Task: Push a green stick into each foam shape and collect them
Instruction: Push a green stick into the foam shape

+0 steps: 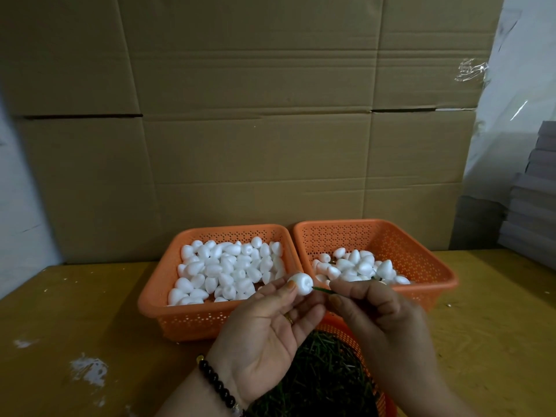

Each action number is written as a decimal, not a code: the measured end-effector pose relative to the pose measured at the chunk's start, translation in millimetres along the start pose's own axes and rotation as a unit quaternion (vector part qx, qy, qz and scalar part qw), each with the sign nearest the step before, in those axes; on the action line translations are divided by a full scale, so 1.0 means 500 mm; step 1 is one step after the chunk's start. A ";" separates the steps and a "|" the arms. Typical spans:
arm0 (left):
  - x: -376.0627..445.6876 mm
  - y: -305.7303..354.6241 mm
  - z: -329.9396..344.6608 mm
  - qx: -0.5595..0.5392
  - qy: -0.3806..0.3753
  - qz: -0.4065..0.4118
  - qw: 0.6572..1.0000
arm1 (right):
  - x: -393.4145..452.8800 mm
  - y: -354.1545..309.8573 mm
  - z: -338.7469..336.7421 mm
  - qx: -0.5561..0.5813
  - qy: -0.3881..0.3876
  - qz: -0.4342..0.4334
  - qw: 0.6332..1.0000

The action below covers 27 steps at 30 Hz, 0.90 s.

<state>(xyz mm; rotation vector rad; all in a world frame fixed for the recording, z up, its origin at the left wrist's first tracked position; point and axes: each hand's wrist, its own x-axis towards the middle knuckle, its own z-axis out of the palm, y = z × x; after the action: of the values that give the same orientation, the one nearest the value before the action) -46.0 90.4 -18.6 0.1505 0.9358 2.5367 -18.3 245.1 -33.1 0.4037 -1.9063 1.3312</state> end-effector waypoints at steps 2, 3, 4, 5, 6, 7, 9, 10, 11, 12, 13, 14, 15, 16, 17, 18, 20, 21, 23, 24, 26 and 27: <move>0.000 0.000 0.001 -0.006 -0.003 -0.002 1.000 | 0.000 -0.002 -0.001 -0.021 0.010 -0.019 1.000; 0.000 0.000 0.001 -0.007 -0.004 -0.003 1.000 | -0.001 -0.002 -0.001 -0.029 0.015 -0.026 0.999; 0.000 0.000 0.001 -0.007 -0.005 -0.003 1.000 | -0.001 -0.002 -0.001 -0.038 0.017 -0.032 0.999; 0.000 0.000 0.001 -0.005 -0.007 -0.004 1.000 | -0.001 -0.002 -0.001 -0.049 0.015 -0.038 0.998; 0.000 0.000 0.002 -0.004 -0.008 -0.003 1.000 | -0.001 -0.003 -0.002 -0.061 0.011 -0.044 0.997; 0.000 -0.001 0.002 -0.003 -0.008 -0.001 1.000 | -0.002 -0.003 -0.002 -0.070 0.008 -0.048 0.996; 0.001 -0.002 0.002 -0.001 -0.006 0.005 1.000 | -0.002 -0.004 -0.002 -0.084 0.004 -0.052 0.995; 0.002 -0.003 0.001 0.002 -0.005 0.008 1.000 | -0.002 -0.004 -0.002 -0.090 0.004 -0.053 0.995; 0.002 -0.004 0.001 0.006 -0.006 0.009 1.000 | -0.003 -0.004 -0.002 -0.092 0.003 -0.051 0.994; 0.001 -0.004 0.002 0.009 -0.007 0.010 1.000 | -0.003 -0.004 -0.002 -0.091 0.003 -0.049 0.995; 0.001 -0.004 0.002 0.010 -0.008 0.009 1.000 | -0.002 -0.004 -0.002 -0.087 0.002 -0.046 0.995; 0.000 -0.005 0.002 0.011 -0.010 0.010 1.000 | -0.002 -0.003 -0.002 -0.082 0.002 -0.045 0.996; 0.000 -0.005 0.003 0.012 -0.013 0.010 1.000 | -0.002 -0.003 -0.002 -0.080 0.000 -0.045 0.996; -0.001 -0.005 0.003 0.015 -0.014 0.011 1.000 | -0.002 -0.003 -0.002 -0.080 -0.002 -0.048 0.996; -0.001 -0.005 0.004 0.018 -0.013 0.012 1.000 | -0.002 -0.003 -0.002 -0.082 -0.003 -0.051 0.995; -0.001 -0.006 0.004 0.021 -0.011 0.013 1.000 | -0.003 -0.003 -0.002 -0.085 -0.004 -0.055 0.995; -0.001 -0.009 0.004 0.023 -0.008 0.015 1.000 | -0.004 -0.002 -0.002 -0.093 -0.005 -0.057 0.994; -0.001 -0.009 0.005 0.024 -0.007 0.016 1.000 | -0.004 -0.002 -0.002 -0.097 -0.005 -0.057 0.994; -0.002 -0.010 0.006 0.029 -0.008 0.018 0.999 | -0.004 0.000 -0.002 -0.103 -0.006 -0.056 0.993; -0.003 -0.010 0.007 0.032 -0.009 0.018 0.999 | -0.005 0.000 -0.002 -0.107 -0.007 -0.057 0.993; -0.004 -0.010 0.007 0.036 -0.011 0.019 0.999 | -0.004 0.000 -0.002 -0.114 -0.008 -0.061 0.992; -0.005 -0.011 0.008 0.038 -0.012 0.019 0.999 | -0.004 0.000 -0.002 -0.117 -0.008 -0.063 0.991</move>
<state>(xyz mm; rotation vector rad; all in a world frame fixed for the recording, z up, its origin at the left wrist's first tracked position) -41.2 95.4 -18.9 0.2232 1.0314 2.5295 -16.6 245.4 -34.2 0.4083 -1.9878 1.0129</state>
